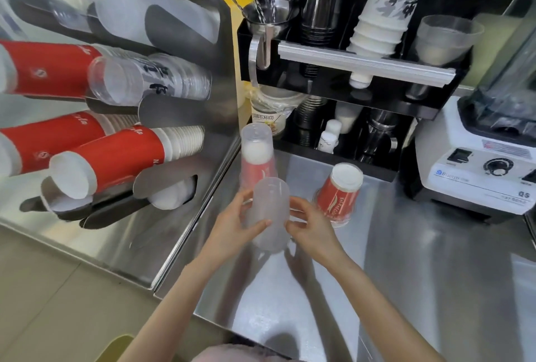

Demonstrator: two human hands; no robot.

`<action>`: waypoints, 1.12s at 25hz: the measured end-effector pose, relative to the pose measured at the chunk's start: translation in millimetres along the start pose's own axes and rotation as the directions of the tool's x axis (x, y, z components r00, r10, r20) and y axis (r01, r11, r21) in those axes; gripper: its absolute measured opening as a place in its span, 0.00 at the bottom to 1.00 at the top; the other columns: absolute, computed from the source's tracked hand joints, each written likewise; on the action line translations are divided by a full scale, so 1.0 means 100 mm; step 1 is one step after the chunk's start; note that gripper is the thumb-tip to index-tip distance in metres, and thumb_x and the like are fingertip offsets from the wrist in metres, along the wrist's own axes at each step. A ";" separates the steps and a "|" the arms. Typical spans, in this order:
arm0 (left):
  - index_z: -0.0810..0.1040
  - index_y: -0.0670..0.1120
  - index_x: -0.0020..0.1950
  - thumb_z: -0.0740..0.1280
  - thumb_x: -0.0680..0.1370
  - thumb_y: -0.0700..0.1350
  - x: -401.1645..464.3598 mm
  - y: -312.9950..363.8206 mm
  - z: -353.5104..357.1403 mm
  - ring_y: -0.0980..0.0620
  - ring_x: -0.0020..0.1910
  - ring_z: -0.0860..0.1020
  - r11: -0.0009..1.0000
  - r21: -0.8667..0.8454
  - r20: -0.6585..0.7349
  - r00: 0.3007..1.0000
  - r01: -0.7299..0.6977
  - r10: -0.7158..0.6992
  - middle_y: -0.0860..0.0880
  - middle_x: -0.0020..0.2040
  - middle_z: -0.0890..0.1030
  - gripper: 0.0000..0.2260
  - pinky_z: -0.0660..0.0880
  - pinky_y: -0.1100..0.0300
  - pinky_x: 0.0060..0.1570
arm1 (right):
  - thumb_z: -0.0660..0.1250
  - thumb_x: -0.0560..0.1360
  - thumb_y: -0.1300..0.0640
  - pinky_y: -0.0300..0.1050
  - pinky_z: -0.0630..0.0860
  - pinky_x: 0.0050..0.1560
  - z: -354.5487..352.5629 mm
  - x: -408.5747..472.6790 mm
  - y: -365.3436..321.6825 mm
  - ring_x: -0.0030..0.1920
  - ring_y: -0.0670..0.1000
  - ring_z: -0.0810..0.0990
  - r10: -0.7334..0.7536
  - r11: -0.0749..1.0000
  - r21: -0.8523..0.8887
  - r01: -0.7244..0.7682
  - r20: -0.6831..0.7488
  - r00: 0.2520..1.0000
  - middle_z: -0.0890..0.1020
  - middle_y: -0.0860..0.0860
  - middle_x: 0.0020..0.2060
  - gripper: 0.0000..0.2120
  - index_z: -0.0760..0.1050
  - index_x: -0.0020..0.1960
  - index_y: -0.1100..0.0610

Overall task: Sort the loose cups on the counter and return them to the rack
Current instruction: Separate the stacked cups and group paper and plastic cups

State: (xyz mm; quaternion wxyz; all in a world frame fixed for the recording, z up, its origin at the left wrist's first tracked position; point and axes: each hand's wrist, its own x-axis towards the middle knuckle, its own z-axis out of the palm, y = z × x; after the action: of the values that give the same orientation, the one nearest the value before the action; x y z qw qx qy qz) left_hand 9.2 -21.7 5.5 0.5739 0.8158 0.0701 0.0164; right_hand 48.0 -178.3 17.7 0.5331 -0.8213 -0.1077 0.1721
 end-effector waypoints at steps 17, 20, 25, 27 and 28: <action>0.65 0.44 0.66 0.63 0.76 0.39 0.42 -0.04 -0.38 0.54 0.57 0.71 0.995 -0.009 -0.017 0.995 0.096 -0.097 0.50 0.58 0.71 0.19 0.68 0.79 0.44 | 0.61 0.75 0.64 0.42 0.68 0.64 -0.20 0.47 -0.31 0.64 0.52 0.73 -0.045 0.988 -0.149 0.029 -0.105 0.993 0.75 0.55 0.64 0.20 0.67 0.66 0.58; 0.61 0.41 0.69 0.67 0.74 0.41 0.62 -0.16 -0.36 0.52 0.61 0.70 0.984 0.131 -0.009 0.993 0.121 -0.121 0.46 0.64 0.69 0.26 0.66 0.67 0.57 | 0.64 0.74 0.60 0.43 0.65 0.66 -0.19 0.73 -0.55 0.67 0.52 0.69 -0.093 0.966 -0.246 0.078 -0.051 0.994 0.70 0.55 0.68 0.26 0.61 0.70 0.56; 0.60 0.40 0.69 0.73 0.67 0.48 0.87 -0.32 -0.22 0.42 0.66 0.67 0.951 0.271 0.043 0.985 0.151 -0.169 0.40 0.66 0.70 0.36 0.65 0.54 0.64 | 0.69 0.71 0.56 0.44 0.61 0.67 -0.05 1.06 -0.76 0.70 0.55 0.64 -0.089 0.938 -0.333 0.093 0.025 0.996 0.64 0.57 0.70 0.38 0.51 0.73 0.53; 0.61 0.40 0.67 0.71 0.60 0.60 0.94 -0.38 -0.18 0.41 0.63 0.70 0.936 0.303 -0.009 0.983 0.180 -0.186 0.40 0.63 0.72 0.43 0.68 0.46 0.63 | 0.69 0.71 0.57 0.40 0.59 0.66 0.01 1.14 -0.78 0.71 0.53 0.62 -0.112 0.928 -0.354 0.120 0.042 0.993 0.63 0.55 0.71 0.38 0.51 0.73 0.54; 0.62 0.40 0.67 0.67 0.57 0.64 0.98 -0.43 -0.15 0.41 0.62 0.71 0.933 0.299 -0.030 0.980 0.197 -0.198 0.39 0.63 0.73 0.46 0.69 0.44 0.62 | 0.69 0.71 0.57 0.39 0.58 0.65 0.03 1.16 -0.78 0.71 0.53 0.62 -0.122 0.925 -0.359 0.128 0.040 0.992 0.63 0.55 0.71 0.37 0.52 0.73 0.54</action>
State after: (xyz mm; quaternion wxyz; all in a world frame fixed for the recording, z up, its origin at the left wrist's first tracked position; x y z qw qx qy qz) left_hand 100.3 20.0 -35.1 0.4418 0.8824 0.1531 -0.0526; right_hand 153.7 -101.9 68.2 0.3824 -0.8951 -0.1940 0.1222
